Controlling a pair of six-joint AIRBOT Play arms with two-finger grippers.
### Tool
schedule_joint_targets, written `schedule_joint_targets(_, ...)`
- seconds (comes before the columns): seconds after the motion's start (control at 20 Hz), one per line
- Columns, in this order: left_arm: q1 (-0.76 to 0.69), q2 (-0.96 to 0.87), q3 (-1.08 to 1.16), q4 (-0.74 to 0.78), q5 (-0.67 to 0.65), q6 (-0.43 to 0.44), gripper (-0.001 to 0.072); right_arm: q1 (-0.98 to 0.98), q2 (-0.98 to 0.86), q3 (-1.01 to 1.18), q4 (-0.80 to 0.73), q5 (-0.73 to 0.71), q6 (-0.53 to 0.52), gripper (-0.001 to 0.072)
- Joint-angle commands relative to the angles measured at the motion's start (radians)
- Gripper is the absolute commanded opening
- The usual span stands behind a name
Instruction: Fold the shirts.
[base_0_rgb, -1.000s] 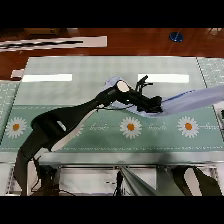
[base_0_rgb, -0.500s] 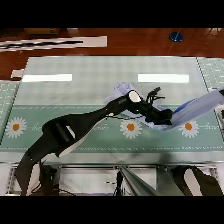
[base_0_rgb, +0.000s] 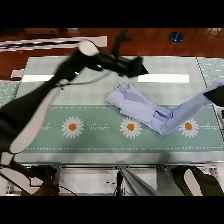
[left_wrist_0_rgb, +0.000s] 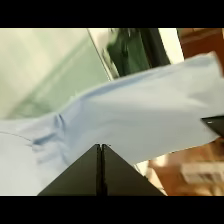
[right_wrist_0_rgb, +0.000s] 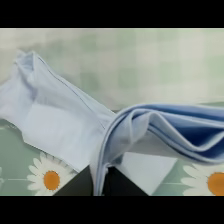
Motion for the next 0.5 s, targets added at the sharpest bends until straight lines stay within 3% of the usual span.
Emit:
schedule_joint_targets(0.0,0.19,0.164,0.001,0.068,-0.103,0.032,0.0021,0.012,-0.002,-0.127,0.182,-0.207,-0.019,0.0021)
schedule_joint_targets(0.2,0.327,0.286,0.0,0.068,-0.173,0.05,0.0022,0.199,-0.09,-0.177,0.206,-0.384,-0.017,0.0021)
schedule_joint_targets(0.45,0.424,0.372,0.0,0.072,-0.299,0.065,0.0022,0.505,-0.299,-0.177,0.214,-0.755,0.064,0.0021)
